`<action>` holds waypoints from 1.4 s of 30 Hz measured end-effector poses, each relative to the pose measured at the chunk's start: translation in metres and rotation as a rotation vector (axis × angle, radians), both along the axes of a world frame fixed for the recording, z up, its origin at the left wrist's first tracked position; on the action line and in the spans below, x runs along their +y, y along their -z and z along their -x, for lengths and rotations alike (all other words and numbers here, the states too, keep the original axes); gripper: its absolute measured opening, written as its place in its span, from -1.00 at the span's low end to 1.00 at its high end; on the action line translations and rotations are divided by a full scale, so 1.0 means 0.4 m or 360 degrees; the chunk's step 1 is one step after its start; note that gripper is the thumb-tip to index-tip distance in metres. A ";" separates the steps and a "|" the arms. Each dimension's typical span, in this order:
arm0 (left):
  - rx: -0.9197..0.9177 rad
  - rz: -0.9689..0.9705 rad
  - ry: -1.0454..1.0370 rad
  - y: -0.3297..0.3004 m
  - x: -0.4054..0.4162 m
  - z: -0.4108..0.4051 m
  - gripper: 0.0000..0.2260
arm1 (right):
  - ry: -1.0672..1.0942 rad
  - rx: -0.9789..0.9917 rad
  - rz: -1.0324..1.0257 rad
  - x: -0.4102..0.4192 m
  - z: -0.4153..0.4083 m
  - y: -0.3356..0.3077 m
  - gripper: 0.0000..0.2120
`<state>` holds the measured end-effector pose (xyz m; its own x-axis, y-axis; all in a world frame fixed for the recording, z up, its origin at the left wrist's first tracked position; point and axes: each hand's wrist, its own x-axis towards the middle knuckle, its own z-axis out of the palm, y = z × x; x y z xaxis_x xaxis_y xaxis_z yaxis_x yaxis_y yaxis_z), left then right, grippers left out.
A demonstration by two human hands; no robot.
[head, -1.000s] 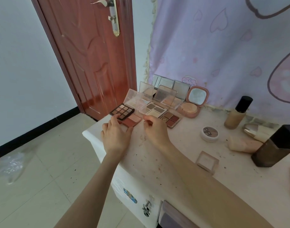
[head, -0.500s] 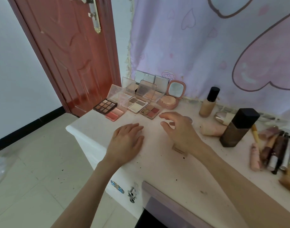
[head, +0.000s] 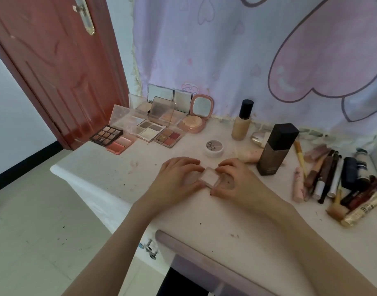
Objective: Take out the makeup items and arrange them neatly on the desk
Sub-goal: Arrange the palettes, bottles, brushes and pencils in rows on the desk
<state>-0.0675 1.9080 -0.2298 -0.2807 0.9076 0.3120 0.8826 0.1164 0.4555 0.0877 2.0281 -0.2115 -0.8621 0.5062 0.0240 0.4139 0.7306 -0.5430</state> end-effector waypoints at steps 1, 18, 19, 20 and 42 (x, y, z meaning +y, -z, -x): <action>-0.0020 -0.0006 -0.0006 -0.002 0.005 -0.001 -0.68 | -0.0003 0.0043 -0.0024 0.000 0.000 0.005 -0.42; -0.0361 -0.0645 0.0065 -0.044 -0.035 -0.039 -0.85 | 0.0145 0.0778 0.1456 -0.032 0.009 -0.001 -0.58; -0.0324 -0.0662 0.0049 -0.043 -0.035 -0.040 -0.85 | 0.0172 0.0810 0.1471 -0.035 0.012 -0.001 -0.57; -0.0280 -0.0665 0.0041 -0.042 -0.034 -0.042 -0.85 | 0.0184 0.0815 0.1453 -0.038 0.014 0.001 -0.58; 0.0113 -0.0366 0.0224 -0.039 -0.032 -0.051 -0.47 | -0.0050 0.0687 0.1628 -0.019 0.008 0.002 -0.57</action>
<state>-0.0470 1.8953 -0.2141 -0.1273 0.8391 0.5289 0.9134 -0.1087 0.3923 0.0846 2.0207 -0.2123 -0.8948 0.4370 -0.0913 0.0340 -0.1372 -0.9900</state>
